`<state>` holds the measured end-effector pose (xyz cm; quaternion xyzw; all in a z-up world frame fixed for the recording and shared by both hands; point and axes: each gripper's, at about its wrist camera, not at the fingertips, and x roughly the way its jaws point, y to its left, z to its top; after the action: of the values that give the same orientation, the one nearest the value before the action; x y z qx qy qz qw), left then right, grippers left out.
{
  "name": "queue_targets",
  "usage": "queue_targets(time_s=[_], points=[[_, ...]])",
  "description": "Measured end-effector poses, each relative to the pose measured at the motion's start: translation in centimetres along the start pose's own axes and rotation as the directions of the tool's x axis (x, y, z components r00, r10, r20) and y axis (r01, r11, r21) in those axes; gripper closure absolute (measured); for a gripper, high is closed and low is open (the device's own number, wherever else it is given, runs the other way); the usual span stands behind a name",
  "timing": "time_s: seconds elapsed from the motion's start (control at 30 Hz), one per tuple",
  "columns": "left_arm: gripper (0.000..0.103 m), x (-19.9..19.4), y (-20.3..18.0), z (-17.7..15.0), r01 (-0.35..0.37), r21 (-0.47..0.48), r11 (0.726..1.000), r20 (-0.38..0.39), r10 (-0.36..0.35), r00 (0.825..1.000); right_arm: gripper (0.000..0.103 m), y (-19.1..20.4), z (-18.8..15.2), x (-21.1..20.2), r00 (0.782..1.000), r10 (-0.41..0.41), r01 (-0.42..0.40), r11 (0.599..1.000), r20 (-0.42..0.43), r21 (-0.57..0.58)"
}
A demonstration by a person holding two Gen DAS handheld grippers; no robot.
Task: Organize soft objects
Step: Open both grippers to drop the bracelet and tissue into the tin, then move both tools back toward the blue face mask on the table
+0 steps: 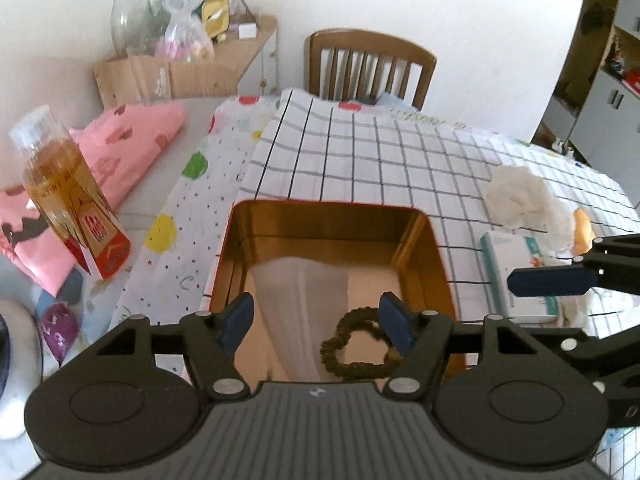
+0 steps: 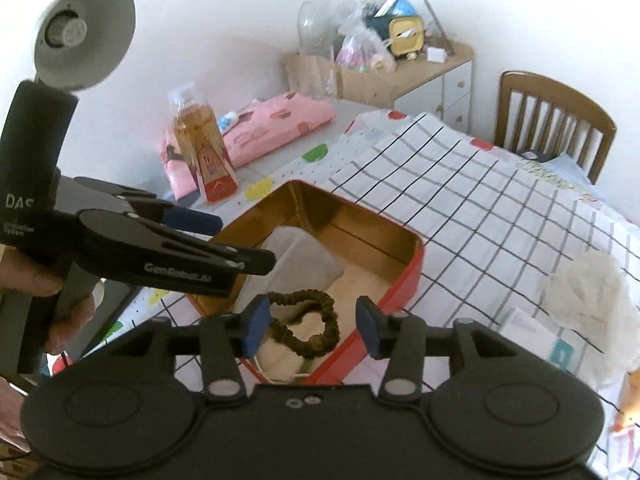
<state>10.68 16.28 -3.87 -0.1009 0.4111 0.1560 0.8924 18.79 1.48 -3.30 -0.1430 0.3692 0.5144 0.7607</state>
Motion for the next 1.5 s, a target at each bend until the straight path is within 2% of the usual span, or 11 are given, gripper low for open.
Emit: queue_targets(time_s=[0.47,0.53,0.67,0.8,0.9,1.03,1.17,1.33,1.5], points=[[0.034,-6.1,-2.8,-1.4,0.068,0.078,0.995,0.106,-0.076,0.991,0.035,0.9,-2.6,-8.5,0.985,-0.121,0.114,0.991,0.119,0.064],[0.027,-6.7,-3.4,-1.5,0.071,0.088,0.994,0.118,-0.081,0.99,0.033,0.7,-3.3,-9.8,0.98,-0.142,0.13,0.987,0.137,0.09],[0.025,-7.9,-4.6,-1.7,0.094,0.109,0.99,0.139,-0.108,0.984,0.029,-0.1,-5.2,-12.1,0.971,-0.186,0.165,0.976,0.15,0.142],[0.019,-8.8,-6.1,-2.3,0.116,0.136,0.984,0.155,-0.136,0.978,0.022,-0.9,-7.5,-14.5,0.957,-0.243,0.214,0.96,0.16,0.183],[0.018,-9.2,-7.4,-2.7,0.134,0.156,0.979,0.159,-0.159,0.974,0.018,-1.5,-9.3,-16.2,0.944,-0.287,0.248,0.942,0.161,0.224],[0.009,-9.4,-8.9,-3.3,0.168,0.175,0.97,0.156,-0.196,0.968,0.016,-2.9,-11.7,-18.5,0.922,-0.353,0.299,0.911,0.161,0.282],[0.005,-9.7,-10.5,-4.0,0.193,0.194,0.962,0.168,-0.226,0.959,0.015,-4.2,-14.1,-20.2,0.903,-0.403,0.336,0.877,0.147,0.343],[0.005,-9.1,-12.4,-4.9,0.236,0.21,0.949,0.154,-0.271,0.95,0.015,-5.5,-16.9,-20.8,0.894,-0.436,0.366,0.845,0.105,0.39],[0.005,-8.1,-14.7,-6.3,0.265,0.231,0.936,0.136,-0.301,0.944,0.016,-6.5,-18.5,-20.1,0.892,-0.448,0.388,0.83,0.065,0.4]])
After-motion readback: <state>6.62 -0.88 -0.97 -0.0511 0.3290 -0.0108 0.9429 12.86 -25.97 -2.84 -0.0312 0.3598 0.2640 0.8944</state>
